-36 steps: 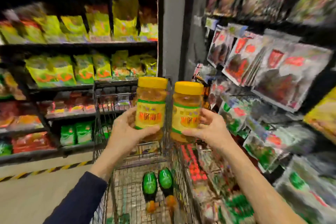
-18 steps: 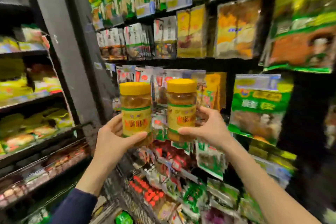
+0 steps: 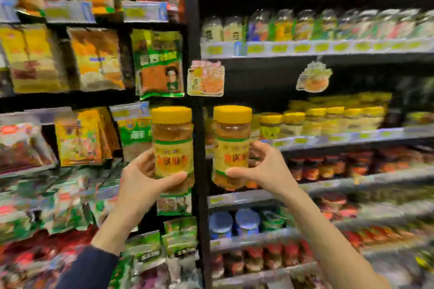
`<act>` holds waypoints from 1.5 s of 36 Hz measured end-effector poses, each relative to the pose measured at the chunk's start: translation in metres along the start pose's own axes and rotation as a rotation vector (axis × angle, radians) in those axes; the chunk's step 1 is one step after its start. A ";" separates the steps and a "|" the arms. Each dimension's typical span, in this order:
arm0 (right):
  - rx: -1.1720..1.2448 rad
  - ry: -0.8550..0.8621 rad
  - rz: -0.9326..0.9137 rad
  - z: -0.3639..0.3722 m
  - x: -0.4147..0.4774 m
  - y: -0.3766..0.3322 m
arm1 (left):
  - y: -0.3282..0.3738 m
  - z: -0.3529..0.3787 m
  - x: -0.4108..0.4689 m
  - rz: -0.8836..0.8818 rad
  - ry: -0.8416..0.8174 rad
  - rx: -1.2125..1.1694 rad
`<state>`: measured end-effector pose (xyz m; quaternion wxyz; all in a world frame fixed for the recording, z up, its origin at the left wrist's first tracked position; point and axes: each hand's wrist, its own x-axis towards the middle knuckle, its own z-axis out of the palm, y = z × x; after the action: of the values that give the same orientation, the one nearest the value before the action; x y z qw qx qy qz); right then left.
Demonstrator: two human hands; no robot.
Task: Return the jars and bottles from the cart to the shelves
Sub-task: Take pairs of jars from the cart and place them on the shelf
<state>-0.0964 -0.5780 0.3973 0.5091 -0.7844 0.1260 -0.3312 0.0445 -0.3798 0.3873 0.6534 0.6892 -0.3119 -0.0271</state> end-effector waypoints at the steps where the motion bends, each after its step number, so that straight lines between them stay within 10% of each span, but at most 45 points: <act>1: -0.017 0.046 0.009 -0.018 -0.007 0.002 | 0.004 0.019 0.001 0.019 -0.038 -0.014; 22: -0.289 0.481 0.021 -0.386 -0.113 0.051 | 0.084 0.423 -0.026 0.100 -0.537 -0.262; 54: -0.226 0.414 0.063 -0.636 0.060 0.206 | 0.085 0.739 0.125 0.093 -0.454 -0.173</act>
<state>-0.4346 -1.1580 0.4057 0.3912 -0.7476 0.2882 -0.4527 -0.2168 -1.0870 0.4044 0.6238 0.5918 -0.4787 -0.1778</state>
